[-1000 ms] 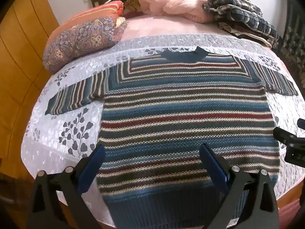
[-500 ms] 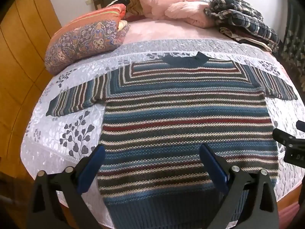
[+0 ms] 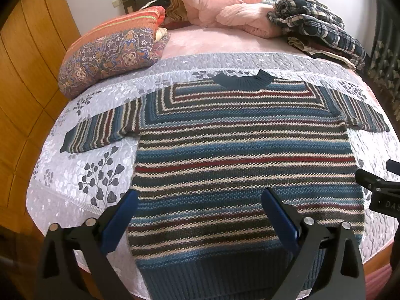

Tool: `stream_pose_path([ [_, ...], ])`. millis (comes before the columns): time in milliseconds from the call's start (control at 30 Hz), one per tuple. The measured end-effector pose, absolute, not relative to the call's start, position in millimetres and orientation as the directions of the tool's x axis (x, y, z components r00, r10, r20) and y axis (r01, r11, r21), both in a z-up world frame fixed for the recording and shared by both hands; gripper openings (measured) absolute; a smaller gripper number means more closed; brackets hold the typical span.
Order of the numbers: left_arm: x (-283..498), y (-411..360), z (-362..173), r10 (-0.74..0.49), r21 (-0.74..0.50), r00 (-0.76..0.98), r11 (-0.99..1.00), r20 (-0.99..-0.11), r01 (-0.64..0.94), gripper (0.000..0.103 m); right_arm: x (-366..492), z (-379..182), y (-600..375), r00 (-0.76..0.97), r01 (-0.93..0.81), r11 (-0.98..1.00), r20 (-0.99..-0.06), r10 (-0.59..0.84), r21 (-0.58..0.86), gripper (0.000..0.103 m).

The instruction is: Fold small clothes

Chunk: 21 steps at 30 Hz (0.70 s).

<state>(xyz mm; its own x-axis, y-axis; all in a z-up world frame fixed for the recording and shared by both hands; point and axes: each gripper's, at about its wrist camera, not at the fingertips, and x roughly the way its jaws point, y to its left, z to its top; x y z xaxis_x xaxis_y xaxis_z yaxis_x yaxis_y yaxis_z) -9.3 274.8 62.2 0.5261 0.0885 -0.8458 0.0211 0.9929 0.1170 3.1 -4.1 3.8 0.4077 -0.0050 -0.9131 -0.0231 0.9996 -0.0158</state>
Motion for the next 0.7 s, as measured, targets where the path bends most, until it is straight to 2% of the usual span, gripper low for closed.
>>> stream_pose_path([
  [700, -7.9, 278.6, 60.3, 0.088, 0.107, 0.523, 0.994, -0.848, 0.006, 0.099, 3.9, 3.4, -7.5, 0.408, -0.016, 1.000, -0.913, 0.005, -0.001, 0.100],
])
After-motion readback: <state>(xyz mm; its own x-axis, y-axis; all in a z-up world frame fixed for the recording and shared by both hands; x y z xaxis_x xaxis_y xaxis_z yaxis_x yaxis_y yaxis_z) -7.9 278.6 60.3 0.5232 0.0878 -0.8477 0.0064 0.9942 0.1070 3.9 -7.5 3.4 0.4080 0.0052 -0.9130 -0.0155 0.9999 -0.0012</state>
